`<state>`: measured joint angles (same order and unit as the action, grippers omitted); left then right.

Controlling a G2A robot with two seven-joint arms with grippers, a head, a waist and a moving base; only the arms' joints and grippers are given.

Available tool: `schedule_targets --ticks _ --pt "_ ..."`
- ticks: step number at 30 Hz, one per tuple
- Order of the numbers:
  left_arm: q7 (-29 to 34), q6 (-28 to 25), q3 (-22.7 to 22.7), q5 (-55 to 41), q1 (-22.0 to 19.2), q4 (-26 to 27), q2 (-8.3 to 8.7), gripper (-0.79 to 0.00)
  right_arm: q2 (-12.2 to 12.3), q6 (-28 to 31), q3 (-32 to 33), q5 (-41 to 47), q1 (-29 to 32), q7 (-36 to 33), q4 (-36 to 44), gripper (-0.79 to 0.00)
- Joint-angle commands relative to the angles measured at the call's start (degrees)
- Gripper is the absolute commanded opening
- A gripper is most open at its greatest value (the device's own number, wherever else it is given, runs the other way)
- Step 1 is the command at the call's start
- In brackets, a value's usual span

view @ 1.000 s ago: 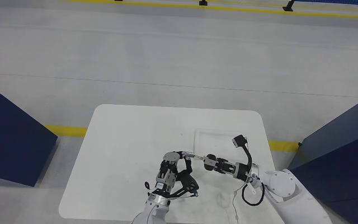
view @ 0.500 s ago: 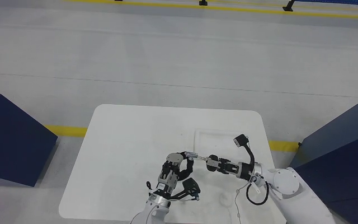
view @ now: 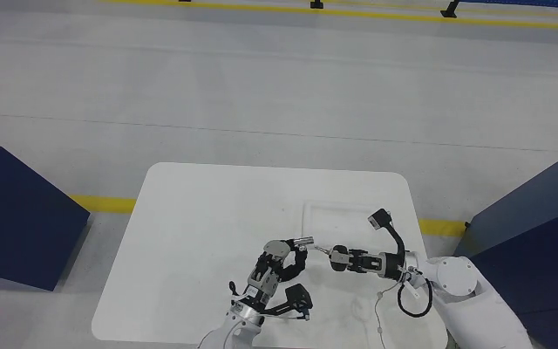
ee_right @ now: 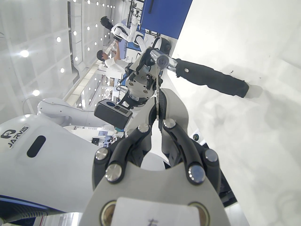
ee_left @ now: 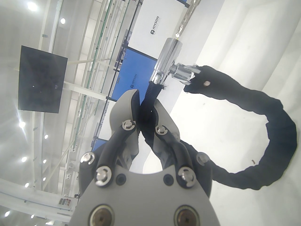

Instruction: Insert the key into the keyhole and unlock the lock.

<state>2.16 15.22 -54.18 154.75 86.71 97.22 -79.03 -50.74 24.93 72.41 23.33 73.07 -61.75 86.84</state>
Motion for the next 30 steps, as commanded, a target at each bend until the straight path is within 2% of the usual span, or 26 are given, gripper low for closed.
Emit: schedule_targets --ticks 1,12,19,24,30 --pt "-0.6 -0.4 -0.1 -0.1 0.0 0.0 0.04 -0.785 0.0 0.0 0.1 0.3 -0.2 -0.8 -0.2 -0.785" --pt "-1.5 -0.3 -1.0 0.5 0.2 0.2 0.17 -0.785 0.0 0.4 1.4 1.9 -0.5 -1.0 -2.2 -0.785" --pt "-0.5 6.6 -1.4 12.9 0.8 0.2 0.55 -0.785 -0.3 0.0 1.9 2.9 -0.1 1.8 -2.9 -0.785" --pt "-4.2 12.4 -2.7 21.3 2.9 2.5 1.49 -0.785 -0.3 0.5 2.4 3.6 0.3 2.0 -3.1 -0.785" --pt "-9.1 15.9 -5.6 21.3 4.1 4.6 3.79 -0.785 -0.4 0.7 3.0 4.0 0.8 1.9 -3.3 -0.785"
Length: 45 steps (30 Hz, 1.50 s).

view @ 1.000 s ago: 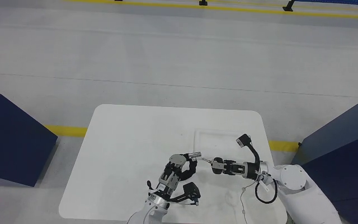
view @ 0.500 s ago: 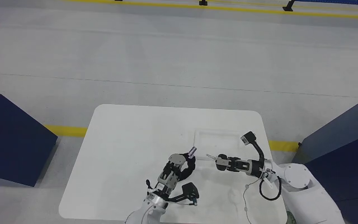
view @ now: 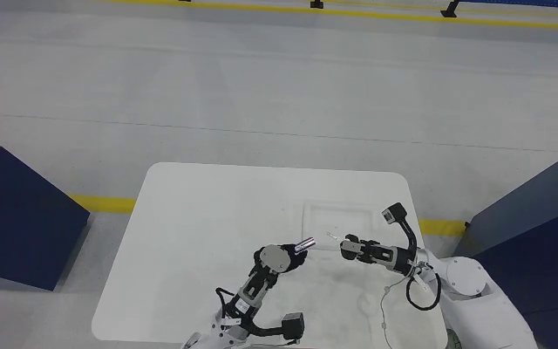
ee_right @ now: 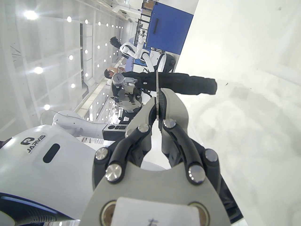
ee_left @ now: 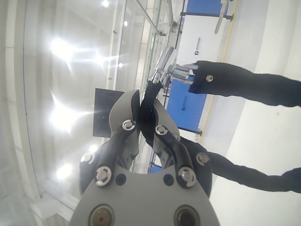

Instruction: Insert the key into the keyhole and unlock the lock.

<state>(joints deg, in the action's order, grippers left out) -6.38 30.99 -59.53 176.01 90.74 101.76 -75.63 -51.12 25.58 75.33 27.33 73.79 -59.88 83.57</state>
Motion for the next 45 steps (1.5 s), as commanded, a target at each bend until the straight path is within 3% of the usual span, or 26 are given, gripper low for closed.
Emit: schedule_targets --ticks 1,8,14,24,33,45 --pt "-0.6 0.3 -0.1 0.0 0.3 0.4 0.67 -0.785 0.0 0.0 0.1 0.1 0.1 0.0 0.0 -0.785" --pt "1.0 -0.5 1.8 0.0 0.5 1.1 1.75 -0.785 -0.1 0.2 0.6 0.1 0.6 -0.1 0.2 -0.785" --pt "1.2 -4.3 3.4 -4.4 1.1 1.8 1.56 -0.785 -0.2 1.1 0.7 -0.4 0.8 0.0 0.6 -0.785" --pt "0.5 -5.7 3.6 -6.8 1.2 2.2 1.52 -0.785 -0.2 0.9 0.6 -0.8 1.2 0.7 1.3 -0.785" --pt "-3.9 -10.2 2.6 -17.4 1.0 2.6 1.71 -0.785 -0.1 5.2 1.8 2.5 2.9 -4.1 2.8 -0.785" --pt "-0.1 -14.4 2.3 -21.4 0.4 2.2 1.38 -0.785 0.0 5.2 2.3 2.6 4.0 -6.8 4.7 -0.785"
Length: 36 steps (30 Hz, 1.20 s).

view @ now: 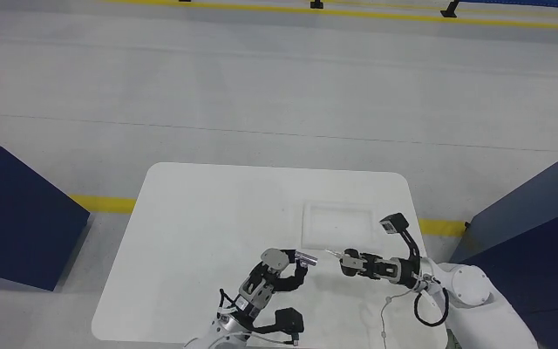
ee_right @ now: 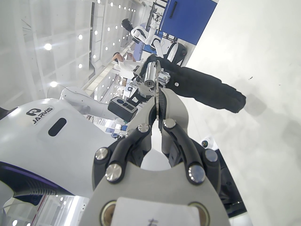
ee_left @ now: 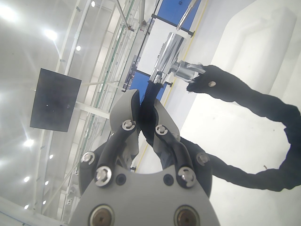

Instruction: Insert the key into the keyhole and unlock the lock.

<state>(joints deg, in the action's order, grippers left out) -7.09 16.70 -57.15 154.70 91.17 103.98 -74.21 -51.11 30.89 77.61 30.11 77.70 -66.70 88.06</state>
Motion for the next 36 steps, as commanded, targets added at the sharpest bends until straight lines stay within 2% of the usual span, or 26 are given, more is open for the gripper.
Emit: schedule_targets --ticks 1,16,21,36 --pt "1.4 -0.2 -0.1 -0.4 -0.1 -0.1 -0.11 -0.785 0.0 -0.3 0.1 -0.3 0.1 0.1 0.5 -0.785" --pt "2.8 -0.6 -0.5 -2.2 -0.4 0.1 -0.32 -0.785 0.1 -2.0 0.0 -1.8 0.3 -0.3 2.1 -0.785" --pt "2.8 -0.6 -0.5 -2.2 -0.4 0.1 -0.32 -0.785 0.0 -3.4 0.0 -3.8 0.8 1.6 3.7 -0.785" --pt "2.8 -0.6 -0.5 -2.2 -0.4 0.1 -0.32 -0.785 0.1 -8.2 -0.4 -4.2 -0.4 -0.9 5.8 -0.785"
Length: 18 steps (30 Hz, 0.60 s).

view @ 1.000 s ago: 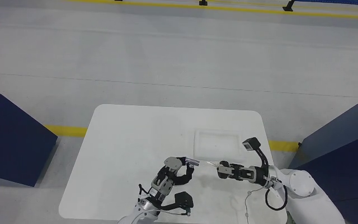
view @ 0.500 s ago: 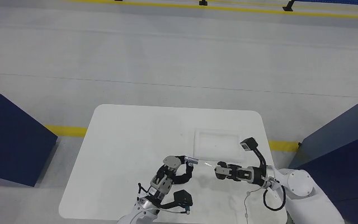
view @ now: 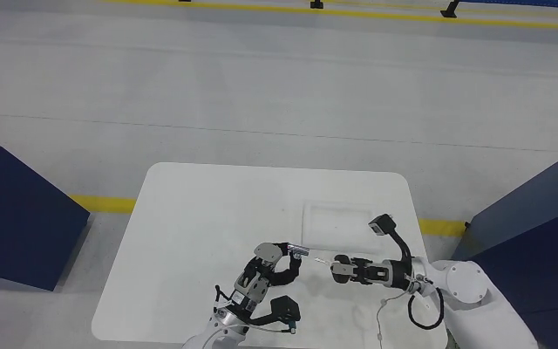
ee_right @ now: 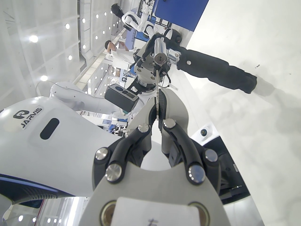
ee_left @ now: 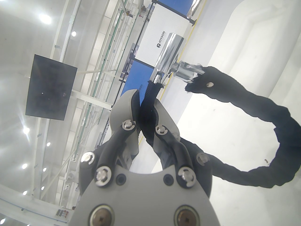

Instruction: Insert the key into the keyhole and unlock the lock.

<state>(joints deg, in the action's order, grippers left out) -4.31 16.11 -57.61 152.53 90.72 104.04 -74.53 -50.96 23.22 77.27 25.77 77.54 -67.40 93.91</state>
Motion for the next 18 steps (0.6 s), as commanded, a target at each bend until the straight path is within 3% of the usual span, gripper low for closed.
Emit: schedule_targets --ticks 1,18 --pt "0.0 0.0 0.0 0.0 0.0 0.0 0.00 -0.785 0.0 -1.1 -0.3 0.4 -0.5 -0.5 -0.2 -0.785" --pt "0.0 0.0 0.0 0.0 0.0 0.0 0.00 -0.785 -0.5 -4.0 -2.1 0.0 -3.5 0.7 -1.6 -0.785"
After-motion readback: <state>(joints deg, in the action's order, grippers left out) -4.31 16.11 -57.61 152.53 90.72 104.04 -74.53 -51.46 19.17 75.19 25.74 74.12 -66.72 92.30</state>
